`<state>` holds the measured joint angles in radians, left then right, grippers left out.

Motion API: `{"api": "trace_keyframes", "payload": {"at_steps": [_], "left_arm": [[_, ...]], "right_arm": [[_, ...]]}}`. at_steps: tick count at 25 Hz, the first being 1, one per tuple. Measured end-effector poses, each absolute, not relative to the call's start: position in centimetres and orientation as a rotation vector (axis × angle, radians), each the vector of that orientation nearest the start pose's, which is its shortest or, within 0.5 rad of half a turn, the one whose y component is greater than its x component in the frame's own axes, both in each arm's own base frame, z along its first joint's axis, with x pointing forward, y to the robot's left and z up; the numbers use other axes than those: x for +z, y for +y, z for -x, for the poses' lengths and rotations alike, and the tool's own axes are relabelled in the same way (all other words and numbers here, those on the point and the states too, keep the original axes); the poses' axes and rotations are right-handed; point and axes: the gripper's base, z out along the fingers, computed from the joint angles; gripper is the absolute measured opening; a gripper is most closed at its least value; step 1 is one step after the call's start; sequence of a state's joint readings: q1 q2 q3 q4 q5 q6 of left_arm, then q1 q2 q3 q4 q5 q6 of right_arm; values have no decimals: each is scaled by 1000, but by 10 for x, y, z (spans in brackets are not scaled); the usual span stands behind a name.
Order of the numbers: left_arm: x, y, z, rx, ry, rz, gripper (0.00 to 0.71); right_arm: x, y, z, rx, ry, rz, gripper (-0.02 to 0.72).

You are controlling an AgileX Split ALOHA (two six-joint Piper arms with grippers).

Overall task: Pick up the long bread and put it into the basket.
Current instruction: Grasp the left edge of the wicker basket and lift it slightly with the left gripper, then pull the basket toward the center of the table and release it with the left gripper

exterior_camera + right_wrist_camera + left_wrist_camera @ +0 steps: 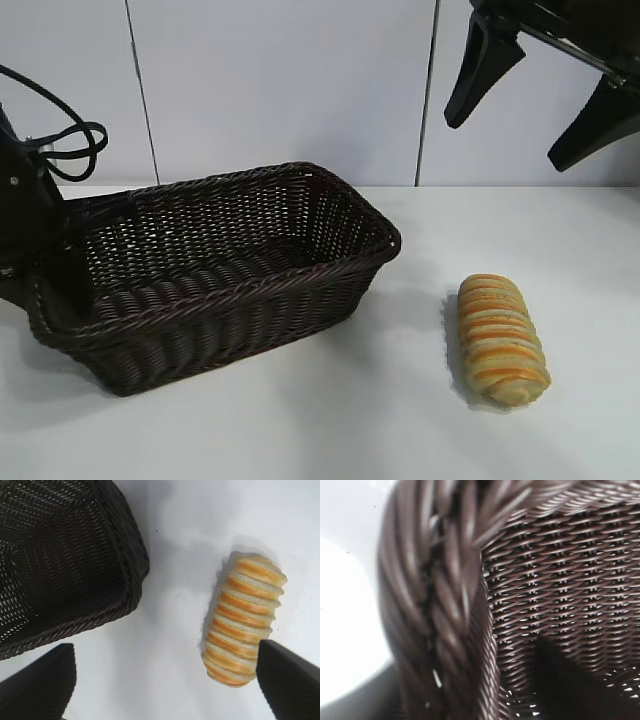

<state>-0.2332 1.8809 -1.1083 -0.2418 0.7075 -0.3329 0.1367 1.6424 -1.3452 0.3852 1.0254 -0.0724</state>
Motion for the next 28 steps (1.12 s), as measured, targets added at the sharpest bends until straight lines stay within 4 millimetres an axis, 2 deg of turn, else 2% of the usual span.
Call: {"api": "trace_keyframes", "payload": {"at_steps": [5, 11, 14, 16, 19, 28], "left_arm": [[175, -99, -348, -335, 3004, 238, 101], [220, -107, -368, -365, 2980, -66, 101], [237, -111, -375, -416, 2935, -127, 100], [241, -115, -379, -460, 2917, -137, 100], [236, -121, -384, -532, 2917, -157, 100], [179, -124, -401, -518, 2987, -155, 100]], "right_arm": [[291, 75, -332, 524, 2774, 88, 701], [291, 75, -332, 524, 2774, 88, 701], [291, 75, -332, 524, 2774, 88, 701], [291, 75, -332, 524, 2774, 88, 701], [291, 75, -332, 524, 2774, 88, 701], [291, 75, -332, 524, 2774, 88, 701]]}}
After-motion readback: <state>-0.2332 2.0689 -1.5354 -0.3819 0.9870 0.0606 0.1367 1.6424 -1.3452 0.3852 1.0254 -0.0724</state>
